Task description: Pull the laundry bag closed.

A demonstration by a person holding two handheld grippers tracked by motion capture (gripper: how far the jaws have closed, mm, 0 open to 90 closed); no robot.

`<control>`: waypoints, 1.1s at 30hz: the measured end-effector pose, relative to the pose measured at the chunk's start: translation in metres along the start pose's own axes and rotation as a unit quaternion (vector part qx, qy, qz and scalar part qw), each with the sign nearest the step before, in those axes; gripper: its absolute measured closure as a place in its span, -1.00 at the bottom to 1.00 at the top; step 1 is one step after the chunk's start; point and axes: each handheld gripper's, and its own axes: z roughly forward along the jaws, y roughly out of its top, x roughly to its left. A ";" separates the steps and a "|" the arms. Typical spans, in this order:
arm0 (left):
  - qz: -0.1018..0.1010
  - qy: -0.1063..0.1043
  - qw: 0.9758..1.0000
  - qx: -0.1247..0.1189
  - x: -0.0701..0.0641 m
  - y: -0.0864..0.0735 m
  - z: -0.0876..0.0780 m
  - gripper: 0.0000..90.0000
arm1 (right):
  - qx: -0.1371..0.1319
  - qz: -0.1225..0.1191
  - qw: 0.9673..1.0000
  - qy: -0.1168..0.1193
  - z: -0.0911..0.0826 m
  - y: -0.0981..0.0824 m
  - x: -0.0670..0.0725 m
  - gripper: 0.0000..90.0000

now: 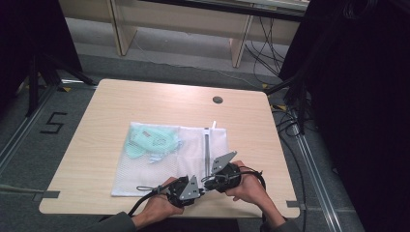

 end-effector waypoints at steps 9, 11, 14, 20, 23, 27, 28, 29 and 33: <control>0.011 0.006 1.000 0.008 -0.002 0.000 -0.002 0.96 | 0.000 0.003 1.000 0.008 0.002 -0.002 -0.002 0.92; 0.017 0.013 1.000 0.010 -0.001 0.000 -0.002 0.96 | 0.002 0.004 1.000 0.011 0.004 -0.002 -0.004 0.92; 0.010 0.006 1.000 0.005 -0.004 0.000 -0.001 0.96 | 0.000 0.006 1.000 0.014 0.005 -0.003 -0.007 0.92; 0.019 0.001 1.000 0.006 -0.003 0.000 0.000 0.97 | 0.011 0.012 1.000 0.025 0.009 -0.004 -0.009 0.92; 0.003 -0.025 1.000 0.007 -0.003 0.000 0.000 0.97 | 0.019 0.012 0.999 0.024 0.012 -0.003 -0.013 0.92; 0.001 -0.016 1.000 0.004 -0.004 0.000 -0.001 0.97 | 0.020 0.011 1.000 0.020 0.014 -0.004 -0.018 0.92; 0.001 -0.016 1.000 0.004 -0.004 0.000 -0.001 0.97 | 0.025 0.024 0.999 0.023 0.014 -0.004 -0.017 0.92; -0.001 -0.017 1.000 0.004 -0.003 0.000 -0.001 0.97 | 0.025 0.024 0.999 0.023 0.014 -0.004 -0.017 0.92; -0.005 -0.022 1.000 0.006 -0.004 0.000 -0.001 0.97 | 0.028 0.019 0.999 0.019 0.019 -0.003 -0.022 0.92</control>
